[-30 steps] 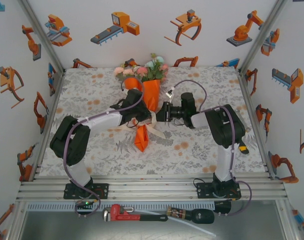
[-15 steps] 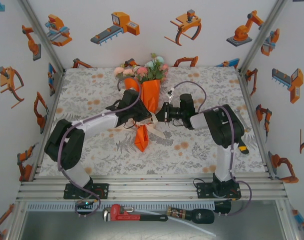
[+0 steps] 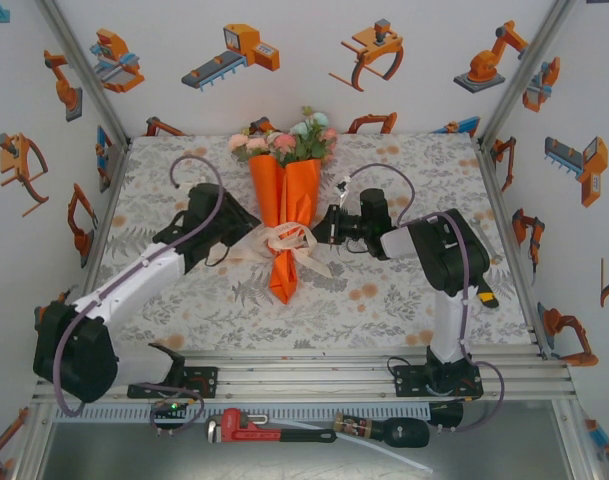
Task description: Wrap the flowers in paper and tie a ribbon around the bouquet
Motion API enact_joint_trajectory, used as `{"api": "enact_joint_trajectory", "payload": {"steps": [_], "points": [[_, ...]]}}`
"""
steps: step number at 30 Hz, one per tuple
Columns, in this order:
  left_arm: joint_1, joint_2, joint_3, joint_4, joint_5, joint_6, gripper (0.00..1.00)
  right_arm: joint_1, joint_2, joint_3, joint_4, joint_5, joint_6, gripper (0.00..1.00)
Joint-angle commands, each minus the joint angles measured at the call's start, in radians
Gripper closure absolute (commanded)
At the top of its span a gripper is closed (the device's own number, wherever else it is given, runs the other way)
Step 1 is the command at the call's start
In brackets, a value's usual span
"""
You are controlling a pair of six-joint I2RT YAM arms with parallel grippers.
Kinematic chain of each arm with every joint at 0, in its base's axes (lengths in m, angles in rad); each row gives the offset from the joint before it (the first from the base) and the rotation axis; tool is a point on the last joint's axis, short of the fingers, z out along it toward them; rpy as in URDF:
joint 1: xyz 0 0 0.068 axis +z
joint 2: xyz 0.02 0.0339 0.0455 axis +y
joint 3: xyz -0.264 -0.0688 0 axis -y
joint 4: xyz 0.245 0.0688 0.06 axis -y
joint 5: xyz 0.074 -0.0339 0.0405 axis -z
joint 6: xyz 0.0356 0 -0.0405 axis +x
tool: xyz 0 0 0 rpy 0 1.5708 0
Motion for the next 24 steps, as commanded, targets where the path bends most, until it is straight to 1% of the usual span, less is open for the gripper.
{"api": "enact_joint_trajectory", "payload": {"steps": [1,5,7,10,13,16,19,22,24], "points": [[0.073,0.009,-0.082,0.045,0.142,-0.108,0.56,0.005,-0.026,0.028,0.001,0.011,-0.013,1.00],[0.108,0.090,-0.124,0.188,0.284,-0.193,0.55,0.006,-0.033,0.035,-0.011,0.015,-0.014,1.00],[0.114,0.136,-0.143,0.251,0.328,-0.262,0.55,0.005,-0.042,0.033,-0.021,0.016,-0.019,1.00],[0.115,0.189,-0.180,0.345,0.329,-0.370,0.53,0.006,-0.059,0.032,-0.064,0.022,-0.045,1.00],[0.112,0.233,-0.182,0.414,0.341,-0.412,0.52,0.006,-0.073,0.033,-0.106,0.024,-0.066,1.00],[0.104,0.231,-0.175,0.399,0.324,-0.415,0.52,0.008,-0.091,0.033,-0.141,0.031,-0.090,1.00],[0.105,0.213,-0.172,0.343,0.290,-0.410,0.57,0.011,-0.099,0.043,-0.163,0.036,-0.099,1.00],[0.108,0.221,-0.169,0.358,0.314,-0.426,0.58,0.018,-0.103,0.050,-0.164,0.037,-0.095,1.00],[0.104,0.236,-0.171,0.375,0.337,-0.458,0.56,0.021,-0.105,0.056,-0.169,0.037,-0.097,1.00]]}}
